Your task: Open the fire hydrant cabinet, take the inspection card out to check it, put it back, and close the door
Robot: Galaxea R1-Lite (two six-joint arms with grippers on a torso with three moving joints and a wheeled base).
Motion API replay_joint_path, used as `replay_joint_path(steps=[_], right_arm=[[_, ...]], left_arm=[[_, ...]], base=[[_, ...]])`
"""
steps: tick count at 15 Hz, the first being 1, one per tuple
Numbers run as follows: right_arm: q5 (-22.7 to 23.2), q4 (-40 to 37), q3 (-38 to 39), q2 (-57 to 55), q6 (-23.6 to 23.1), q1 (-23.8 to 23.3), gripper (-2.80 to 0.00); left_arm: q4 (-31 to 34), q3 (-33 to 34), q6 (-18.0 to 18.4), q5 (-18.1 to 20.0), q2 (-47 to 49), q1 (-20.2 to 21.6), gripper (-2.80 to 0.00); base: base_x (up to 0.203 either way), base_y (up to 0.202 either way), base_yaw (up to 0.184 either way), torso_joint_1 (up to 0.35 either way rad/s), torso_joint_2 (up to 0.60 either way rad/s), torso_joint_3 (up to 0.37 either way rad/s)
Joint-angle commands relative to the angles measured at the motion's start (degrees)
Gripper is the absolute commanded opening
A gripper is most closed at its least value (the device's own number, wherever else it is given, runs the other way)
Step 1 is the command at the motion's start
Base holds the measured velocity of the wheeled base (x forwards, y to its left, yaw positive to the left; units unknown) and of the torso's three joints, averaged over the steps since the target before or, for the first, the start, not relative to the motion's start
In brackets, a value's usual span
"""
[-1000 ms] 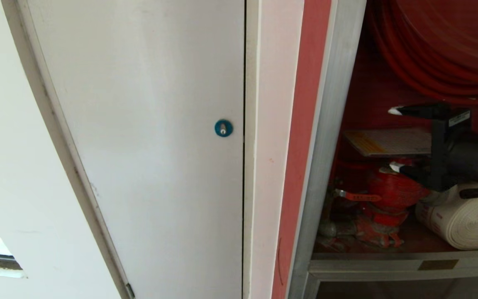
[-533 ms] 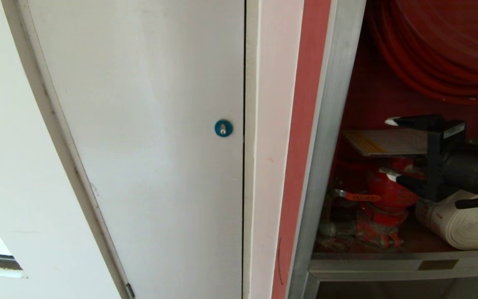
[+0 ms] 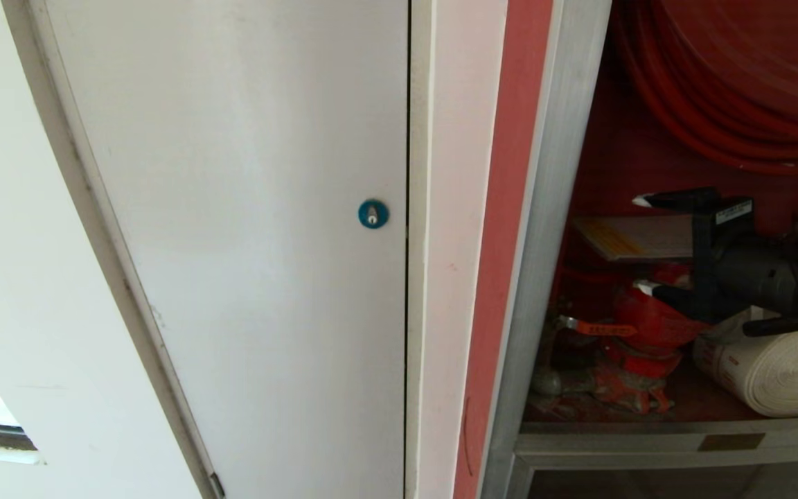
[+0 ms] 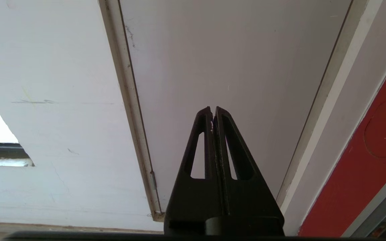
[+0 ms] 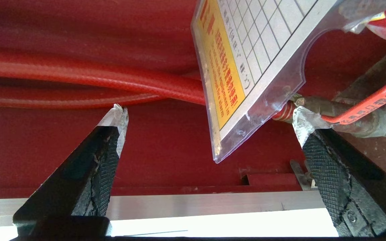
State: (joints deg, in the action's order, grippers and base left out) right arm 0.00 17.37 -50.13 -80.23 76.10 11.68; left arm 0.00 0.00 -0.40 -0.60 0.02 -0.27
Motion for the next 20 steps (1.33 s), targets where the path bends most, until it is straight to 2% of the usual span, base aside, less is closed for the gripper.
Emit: replay_joint_path(steps=[1,10,12,13,20], right_arm=[[0.0,0.1,-0.3,-0.9,0.5,-0.1,0.0],[-0.3,-0.1,-2.4,-3.8,-0.4,-1.0,0.0],[-2.9,-0.1,-2.7,-4.8,-0.4,-1.1,0.0],[-3.3,-0.1,-2.7,-4.8,-0.5,-1.1,-2.8],[-3.3,-0.1,-2.7,-4.2,-0.8,-1.0,-2.8]], left_arm=[[0.0,0.0,0.0,0.0,0.1,0.0,-2.8],[0.0,0.0,0.0,0.0,0.0,0.0,-2.8],[0.0,0.0,0.0,0.0,0.0,0.0,-2.8],[0.0,0.0,0.0,0.0,0.0,0.0,-2.8],[0.0,0.0,0.0,0.0,0.0,0.0,-2.8]], base=[[0.0,0.0,0.0,0.0,0.0,0.0],[0.0,0.0,0.0,0.0,0.0,0.0],[0.0,0.0,0.0,0.0,0.0,0.0],[0.0,0.0,0.0,0.0,0.0,0.0],[0.0,0.0,0.0,0.0,0.0,0.0]])
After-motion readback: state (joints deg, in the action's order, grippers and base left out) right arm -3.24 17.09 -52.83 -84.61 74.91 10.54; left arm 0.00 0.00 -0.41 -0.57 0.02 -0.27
